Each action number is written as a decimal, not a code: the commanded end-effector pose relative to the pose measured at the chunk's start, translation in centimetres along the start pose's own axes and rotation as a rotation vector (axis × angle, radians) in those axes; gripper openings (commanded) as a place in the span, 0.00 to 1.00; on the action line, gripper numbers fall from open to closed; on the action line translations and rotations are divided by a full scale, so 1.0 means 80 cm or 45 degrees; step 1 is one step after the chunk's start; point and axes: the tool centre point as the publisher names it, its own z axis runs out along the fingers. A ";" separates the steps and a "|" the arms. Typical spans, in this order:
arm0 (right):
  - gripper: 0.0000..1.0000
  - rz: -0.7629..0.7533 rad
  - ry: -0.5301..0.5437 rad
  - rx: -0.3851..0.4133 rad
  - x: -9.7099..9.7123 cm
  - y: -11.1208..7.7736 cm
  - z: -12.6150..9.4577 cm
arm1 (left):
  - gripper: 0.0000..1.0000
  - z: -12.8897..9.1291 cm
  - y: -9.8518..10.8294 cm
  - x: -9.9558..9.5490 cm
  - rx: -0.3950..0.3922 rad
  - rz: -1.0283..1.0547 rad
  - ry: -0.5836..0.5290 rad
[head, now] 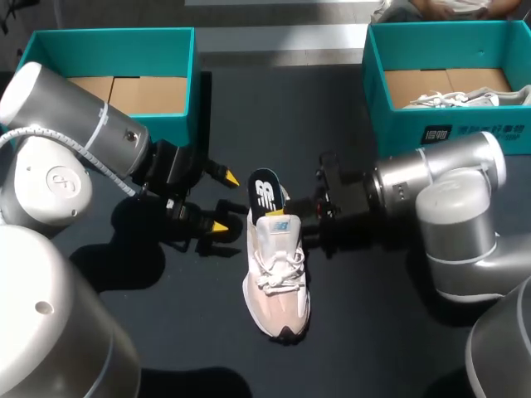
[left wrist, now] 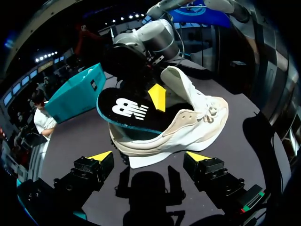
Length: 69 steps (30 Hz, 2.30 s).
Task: Take the shoe out of the shoebox, open the shoe tongue, remove and reinsert the insole, then place the shoe into the shoebox
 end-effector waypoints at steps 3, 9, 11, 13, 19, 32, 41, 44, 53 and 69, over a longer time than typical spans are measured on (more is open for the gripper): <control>0.21 -0.021 0.001 0.006 -0.008 0.013 -0.003 | 1.00 0.000 -0.001 0.002 -0.004 0.000 -0.004; 0.00 0.101 0.055 0.033 -0.014 0.010 -0.004 | 1.00 0.000 -0.001 0.002 -0.004 0.000 -0.004; 0.00 0.138 0.069 0.035 -0.011 0.004 -0.004 | 1.00 0.000 -0.001 0.002 -0.004 0.000 -0.004; 0.00 0.169 0.071 0.038 -0.005 -0.003 -0.003 | 1.00 0.000 -0.001 0.002 -0.004 0.000 -0.004; 0.00 0.244 0.084 0.089 0.010 -0.031 0.007 | 1.00 0.000 -0.001 0.002 -0.004 0.000 -0.004; 0.29 0.167 0.040 0.081 0.006 -0.012 0.004 | 1.00 0.000 -0.001 0.002 -0.004 0.000 -0.004; 0.31 0.096 0.025 0.077 -0.012 0.017 -0.006 | 1.00 0.000 -0.001 0.002 -0.004 0.000 -0.004; 0.24 0.093 0.033 0.086 -0.017 0.017 -0.005 | 1.00 0.000 -0.001 0.002 -0.004 0.000 -0.004; 0.00 0.182 0.052 0.102 -0.002 -0.017 -0.002 | 1.00 0.000 -0.001 0.002 -0.004 0.000 -0.004; 0.31 0.168 0.020 0.115 0.007 -0.010 0.000 | 1.00 0.000 -0.001 0.002 -0.004 0.000 -0.004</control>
